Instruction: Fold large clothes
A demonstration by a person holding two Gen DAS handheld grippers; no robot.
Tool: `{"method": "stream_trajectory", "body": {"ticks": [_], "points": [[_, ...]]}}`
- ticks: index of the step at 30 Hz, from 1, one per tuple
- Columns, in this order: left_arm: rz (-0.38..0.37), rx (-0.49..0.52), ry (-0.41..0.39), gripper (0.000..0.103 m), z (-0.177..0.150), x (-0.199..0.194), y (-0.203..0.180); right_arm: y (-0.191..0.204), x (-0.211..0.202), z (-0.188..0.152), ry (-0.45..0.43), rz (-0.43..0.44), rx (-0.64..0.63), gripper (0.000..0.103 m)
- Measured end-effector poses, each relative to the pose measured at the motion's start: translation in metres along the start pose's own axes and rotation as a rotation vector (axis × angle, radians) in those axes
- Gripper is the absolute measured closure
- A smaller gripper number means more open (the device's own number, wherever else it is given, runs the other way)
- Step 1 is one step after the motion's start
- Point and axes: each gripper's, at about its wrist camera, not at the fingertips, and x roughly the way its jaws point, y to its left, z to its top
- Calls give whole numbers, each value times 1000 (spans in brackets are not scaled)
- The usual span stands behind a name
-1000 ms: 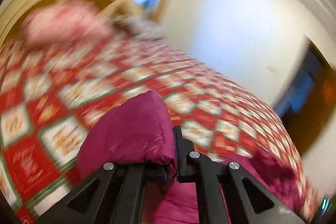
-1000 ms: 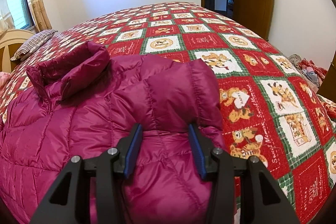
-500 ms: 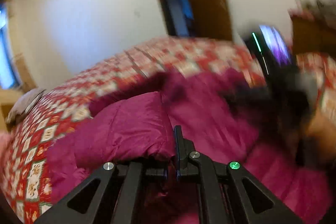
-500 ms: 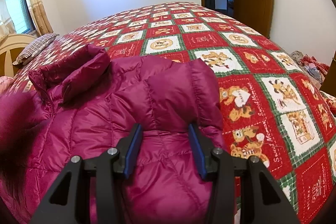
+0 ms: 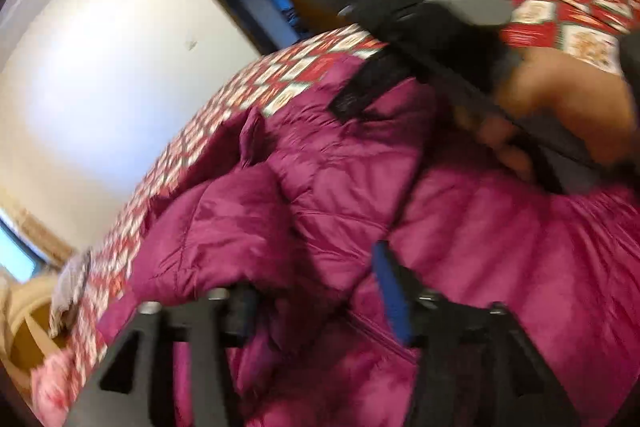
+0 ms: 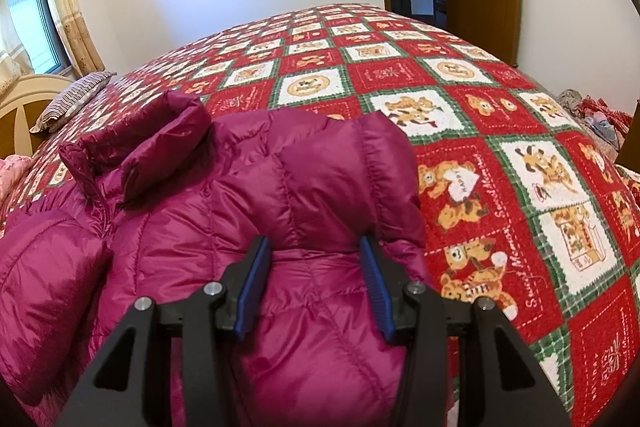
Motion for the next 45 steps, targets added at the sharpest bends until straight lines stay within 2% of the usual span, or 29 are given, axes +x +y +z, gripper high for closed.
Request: {"method": "stream_trajectory", "body": {"ticks": [2, 5, 7, 9, 10, 11, 13, 15, 16, 17, 18, 20, 21, 23, 24, 27, 29, 31, 33, 36, 38, 39, 40, 41, 42, 45], "points": [[-27, -14, -21, 36, -6, -14, -1, -1, 0, 0, -1, 7, 6, 53], [-61, -91, -34, 36, -17, -37, 12, -2, -1, 1, 2, 17, 5, 50], [-76, -203, -55, 36, -27, -53, 34, 3, -2, 1, 15, 2, -17, 49], [-72, -331, -81, 36, -34, -64, 64, 11, -8, 1, 39, -58, -72, 51], [-37, -431, -91, 36, -39, -69, 87, 18, -19, 0, 26, -90, -102, 51], [-7, -483, -89, 36, -42, -69, 101, 20, -28, -2, 4, -93, -107, 51], [110, -633, -46, 34, -48, -58, 138, 29, -59, -5, -60, -22, -94, 51], [174, -748, 37, 34, -55, -36, 162, 47, -89, -8, -96, 61, -102, 51], [182, -794, 74, 34, -58, -25, 171, 56, -100, -10, -108, 99, -115, 51], [187, -829, 117, 34, -61, -12, 177, 70, -112, -12, -119, 146, -135, 45], [205, -857, 169, 34, -67, 3, 181, 84, -122, -15, -129, 196, -154, 32], [270, -877, 288, 34, -84, 28, 185, 109, -136, -22, -144, 281, -185, 13], [303, -880, 329, 34, -92, 38, 185, 123, -139, -26, -146, 315, -207, 9], [364, -896, 368, 33, -113, 43, 179, 142, -137, -33, -144, 330, -240, 9], [369, -919, 366, 33, -124, 40, 179, 153, -131, -36, -137, 327, -265, 9], [360, -1008, 358, 23, -140, 36, 182, 174, -104, -43, -83, 283, -321, 9], [365, -1015, 361, 20, -141, 36, 183, 182, -85, -48, -49, 265, -351, 9], [367, -1001, 369, 20, -138, 38, 182, 186, -75, -51, -35, 220, -389, 13], [371, -993, 370, 20, -136, 37, 180, 171, -68, -50, -28, 143, -363, 17], [350, -1019, 358, 20, -141, 38, 184, 122, -68, -42, -3, 30, -189, 18], [323, -1054, 345, 19, -147, 38, 187, 84, -71, -39, 7, -116, -81, 20], [315, -1068, 342, 19, -150, 38, 188, 64, -75, -38, 9, -191, -19, 26], [313, -1077, 340, 18, -150, 38, 188, 48, -83, -36, 1, -172, 36, 26], [315, -1076, 339, 18, -150, 38, 188, 44, -89, -34, -9, -116, 51, 27], [324, -1070, 340, 18, -149, 38, 187, 48, -98, -31, -32, -27, 35, 27], [368, -1026, 352, 18, -142, 38, 183, 89, -115, -29, -72, 101, -94, 27]]}}
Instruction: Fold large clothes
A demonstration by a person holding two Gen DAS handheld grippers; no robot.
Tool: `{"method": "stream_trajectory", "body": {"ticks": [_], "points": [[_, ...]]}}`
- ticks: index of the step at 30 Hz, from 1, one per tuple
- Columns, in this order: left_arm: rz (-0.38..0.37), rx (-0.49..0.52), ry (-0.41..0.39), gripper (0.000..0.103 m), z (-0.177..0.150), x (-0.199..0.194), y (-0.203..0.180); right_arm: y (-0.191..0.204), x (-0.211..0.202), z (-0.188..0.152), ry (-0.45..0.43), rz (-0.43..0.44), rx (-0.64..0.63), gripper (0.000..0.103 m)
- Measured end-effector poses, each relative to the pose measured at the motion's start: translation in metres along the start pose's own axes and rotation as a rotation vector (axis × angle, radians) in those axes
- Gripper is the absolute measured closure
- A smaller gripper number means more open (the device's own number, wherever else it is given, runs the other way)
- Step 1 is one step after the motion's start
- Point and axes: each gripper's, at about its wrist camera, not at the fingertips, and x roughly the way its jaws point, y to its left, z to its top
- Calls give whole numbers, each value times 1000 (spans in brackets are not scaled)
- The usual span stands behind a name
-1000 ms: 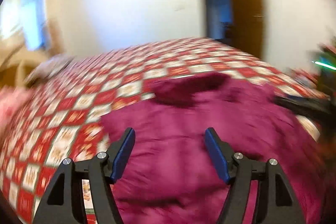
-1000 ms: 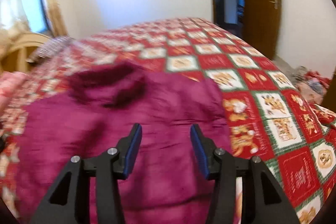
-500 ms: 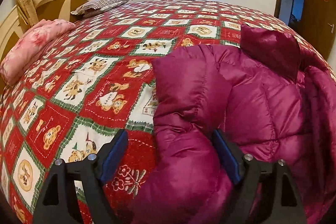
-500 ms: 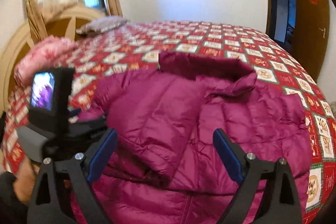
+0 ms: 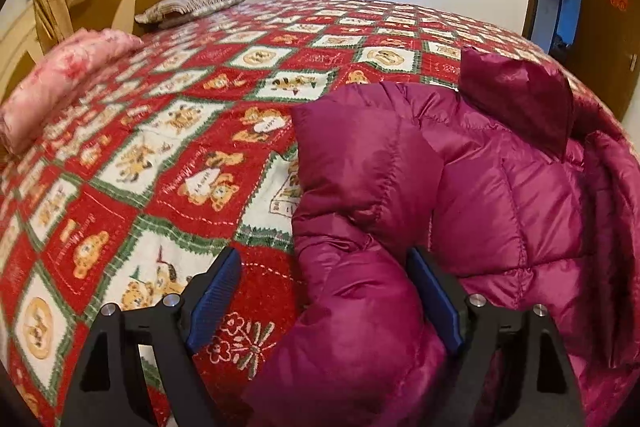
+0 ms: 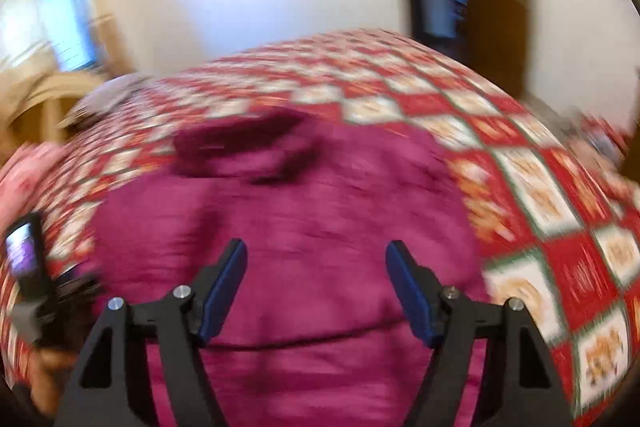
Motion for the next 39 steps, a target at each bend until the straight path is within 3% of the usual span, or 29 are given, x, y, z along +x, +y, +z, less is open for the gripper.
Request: {"method": "stream_trajectory", "body": {"ticks": [1, 3, 5, 8, 10, 14, 16, 18, 19, 21, 24, 28, 30, 33, 38, 39], "points": [[13, 9, -7, 18, 0, -1, -2, 16, 0, 0, 0, 46, -37, 27], [15, 9, -11, 18, -1, -3, -1, 59, 12, -5, 40, 112, -149, 14], [-3, -11, -8, 18, -3, -2, 3, 96, 29, -16, 63, 115, -271, 9], [-25, -33, -1, 17, -3, -1, 8, 116, 61, -26, 123, 68, -371, 10], [-22, -27, 1, 17, -3, 0, 6, 103, 75, -23, 139, 9, -355, 10], [-25, -25, 1, 17, -3, 1, 6, 19, 60, -6, 107, -128, -61, 10], [-26, -27, 2, 17, -3, 1, 6, -32, 44, -6, 93, -285, 63, 13], [-27, -29, 2, 17, -3, 1, 6, -67, 24, -7, 74, -420, 150, 23], [-26, -29, 2, 17, -3, 1, 6, -83, 13, -8, 53, -438, 209, 24], [-16, -23, -1, 17, -3, 1, 6, -87, -4, -1, -8, -356, 256, 24], [9, -5, -11, 16, -3, 0, 2, -54, -6, 16, -60, -200, 174, 26], [-6, -17, -8, 16, -3, 0, 5, 7, 33, 35, -9, 37, 39, 44], [-44, -48, 8, 16, -3, 2, 11, 21, 55, 25, 80, 66, 26, 68], [-105, -91, 23, 14, -4, 3, 19, 7, 94, 8, 197, 15, 31, 76], [-132, -5, -3, 14, 5, -16, 10, -11, 93, 10, 238, 46, 0, 72], [-141, 23, -42, 14, 13, -29, 5, -10, 89, 15, 231, 51, 13, 63]]}}
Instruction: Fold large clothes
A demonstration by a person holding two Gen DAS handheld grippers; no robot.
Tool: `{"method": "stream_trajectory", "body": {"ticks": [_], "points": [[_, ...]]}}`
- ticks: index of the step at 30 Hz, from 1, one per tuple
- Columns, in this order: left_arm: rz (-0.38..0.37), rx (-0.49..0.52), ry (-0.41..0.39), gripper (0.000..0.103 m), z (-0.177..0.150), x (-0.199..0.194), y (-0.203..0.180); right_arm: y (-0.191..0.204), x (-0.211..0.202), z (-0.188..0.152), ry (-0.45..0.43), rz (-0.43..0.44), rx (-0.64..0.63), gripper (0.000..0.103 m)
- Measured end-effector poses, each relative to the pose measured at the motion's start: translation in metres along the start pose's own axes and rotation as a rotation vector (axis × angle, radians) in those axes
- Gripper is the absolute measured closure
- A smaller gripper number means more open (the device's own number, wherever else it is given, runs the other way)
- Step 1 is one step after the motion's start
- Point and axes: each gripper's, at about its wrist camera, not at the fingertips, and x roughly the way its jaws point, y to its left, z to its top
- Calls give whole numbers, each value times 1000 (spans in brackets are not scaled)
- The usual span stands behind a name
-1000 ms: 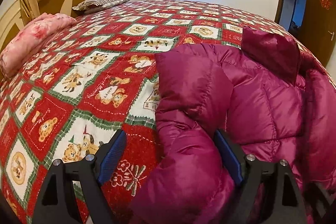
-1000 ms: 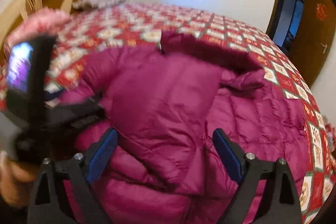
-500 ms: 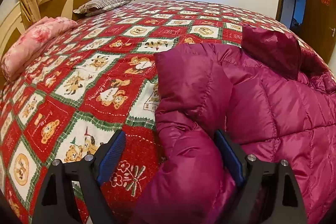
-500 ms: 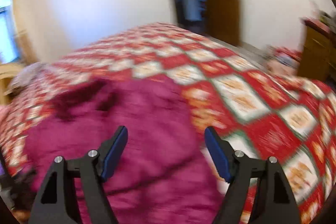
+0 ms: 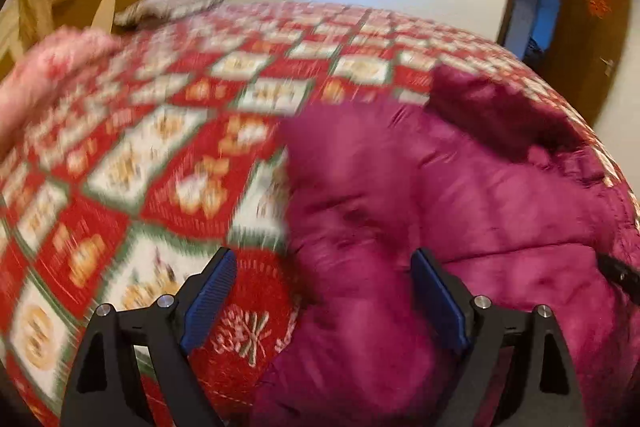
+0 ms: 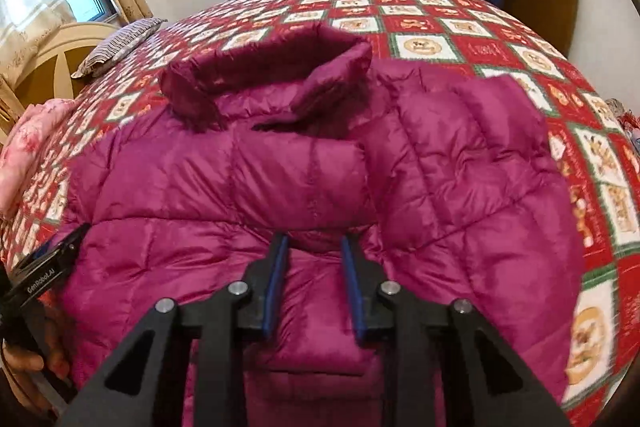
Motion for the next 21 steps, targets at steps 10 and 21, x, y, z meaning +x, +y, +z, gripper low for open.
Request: {"method": "stream_trajectory", "body": {"ticks": [10, 21], "points": [[-138, -64, -98, 14, 119, 7, -48, -23, 16, 88, -98, -60, 185, 28], [-166, -51, 144, 14, 137, 92, -116, -36, 56, 57, -30, -135, -31, 68]]}}
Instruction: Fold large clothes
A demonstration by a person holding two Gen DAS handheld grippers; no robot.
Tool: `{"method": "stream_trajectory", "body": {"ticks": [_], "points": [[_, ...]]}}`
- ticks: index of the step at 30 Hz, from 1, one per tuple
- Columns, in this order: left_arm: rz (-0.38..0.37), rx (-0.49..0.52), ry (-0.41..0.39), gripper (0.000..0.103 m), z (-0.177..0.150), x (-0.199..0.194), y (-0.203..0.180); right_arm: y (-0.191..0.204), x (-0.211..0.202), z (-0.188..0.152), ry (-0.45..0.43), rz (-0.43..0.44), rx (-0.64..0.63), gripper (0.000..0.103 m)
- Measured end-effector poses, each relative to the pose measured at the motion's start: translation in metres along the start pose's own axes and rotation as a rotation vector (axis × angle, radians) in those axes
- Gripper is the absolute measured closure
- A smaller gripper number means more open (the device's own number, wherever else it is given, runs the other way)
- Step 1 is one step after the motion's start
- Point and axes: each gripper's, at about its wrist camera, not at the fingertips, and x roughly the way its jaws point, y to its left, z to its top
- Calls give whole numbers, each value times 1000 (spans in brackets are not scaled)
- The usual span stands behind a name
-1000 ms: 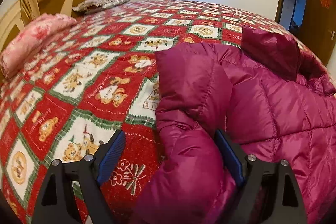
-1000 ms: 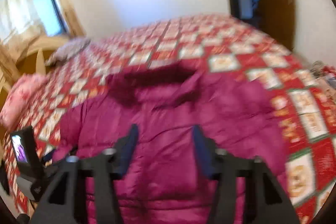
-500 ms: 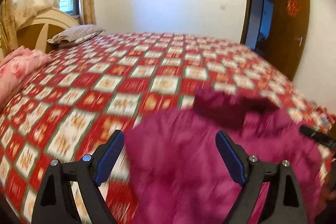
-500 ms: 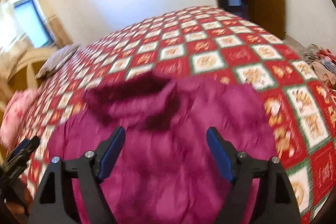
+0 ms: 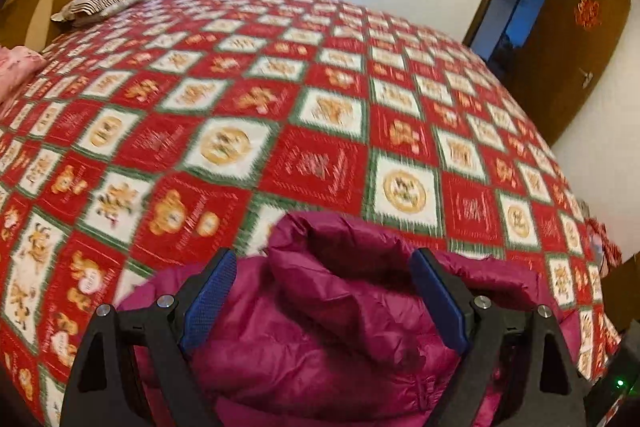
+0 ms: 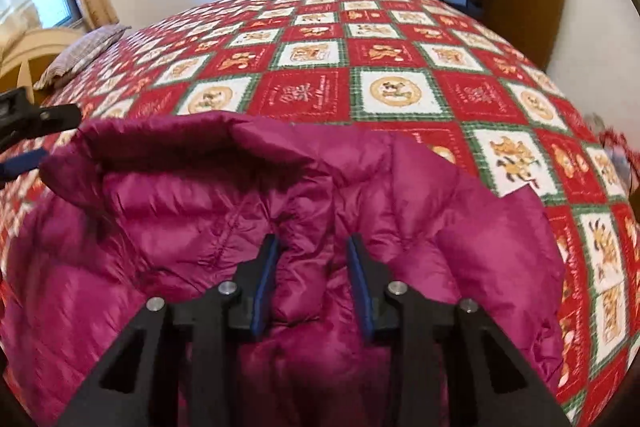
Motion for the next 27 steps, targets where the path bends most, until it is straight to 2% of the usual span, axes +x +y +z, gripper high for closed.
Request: {"method": "stream_trajectory", "body": {"ticks": [3, 6, 7, 8, 9, 13, 16, 17, 19, 22, 23, 26, 27], "points": [[-8, -4, 54, 14, -15, 11, -1, -9, -1, -8, -37, 35, 11, 67], [19, 4, 99, 16, -26, 20, 2, -10, -1, -9, -48, 45, 21, 66], [11, 9, 86, 44, -33, 18, 5, -12, -1, -10, -50, 51, 26, 66], [-2, 7, 78, 89, -37, 16, 6, -13, -1, -10, -51, 59, 34, 66], [-33, -14, 75, 93, -42, 11, 12, -15, -1, -10, -52, 67, 42, 66], [-72, -98, 7, 93, -63, -8, 29, -17, 0, -10, -55, 78, 54, 66], [-75, -147, 15, 90, -86, 2, 39, -14, 0, -9, -56, 68, 43, 65], [-92, -161, -8, 90, -91, 5, 42, -13, 1, -9, -55, 65, 39, 63], [-102, -163, -52, 90, -96, 6, 43, -10, 1, -8, -50, 59, 24, 61], [-84, -146, -60, 90, -95, 6, 38, -11, -3, -4, -25, 46, 25, 60], [-88, -148, -61, 90, -94, 6, 40, -15, -13, -3, -47, 41, 56, 60], [-112, -168, -68, 90, -95, 7, 43, -21, -56, 8, -225, -15, 156, 57], [-109, -166, -69, 90, -95, 7, 43, -17, -58, 16, -224, -15, 151, 57]]}}
